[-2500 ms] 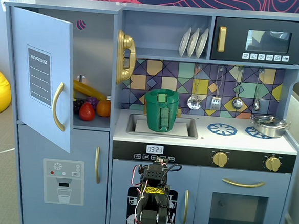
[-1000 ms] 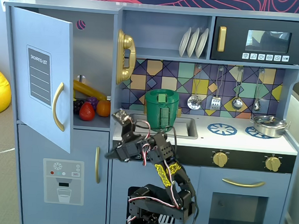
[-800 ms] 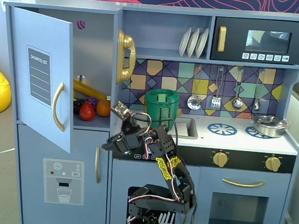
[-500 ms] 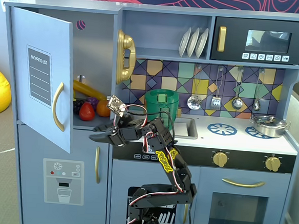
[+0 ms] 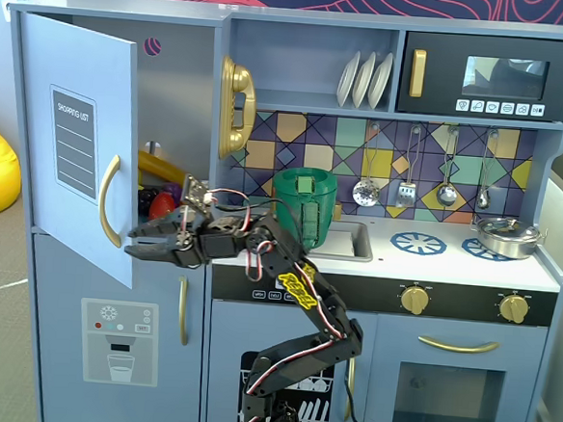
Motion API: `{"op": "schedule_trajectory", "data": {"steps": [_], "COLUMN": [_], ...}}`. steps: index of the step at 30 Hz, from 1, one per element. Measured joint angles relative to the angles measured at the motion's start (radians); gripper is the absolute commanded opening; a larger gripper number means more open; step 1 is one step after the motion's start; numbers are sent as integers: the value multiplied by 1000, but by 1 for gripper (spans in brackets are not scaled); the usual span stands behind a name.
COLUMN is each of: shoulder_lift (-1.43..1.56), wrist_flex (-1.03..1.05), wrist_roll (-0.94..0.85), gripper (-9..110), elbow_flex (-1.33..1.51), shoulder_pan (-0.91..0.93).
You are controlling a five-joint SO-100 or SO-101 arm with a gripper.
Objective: Close the left cabinet door
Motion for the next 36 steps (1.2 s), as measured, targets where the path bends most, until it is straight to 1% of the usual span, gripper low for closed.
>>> {"op": "schedule_trajectory", "data": {"steps": [9, 18, 22, 36], "shoulder_lift": [-186, -402, -457, -446], "wrist_flex": [-133, -241, -262, -261], "wrist_roll": [0, 31, 48, 92], "gripper": [0, 0, 0, 0], "elbow_flex": [-86, -202, -239, -250], "shoulder_pan": [-44, -37, 9, 224]}}
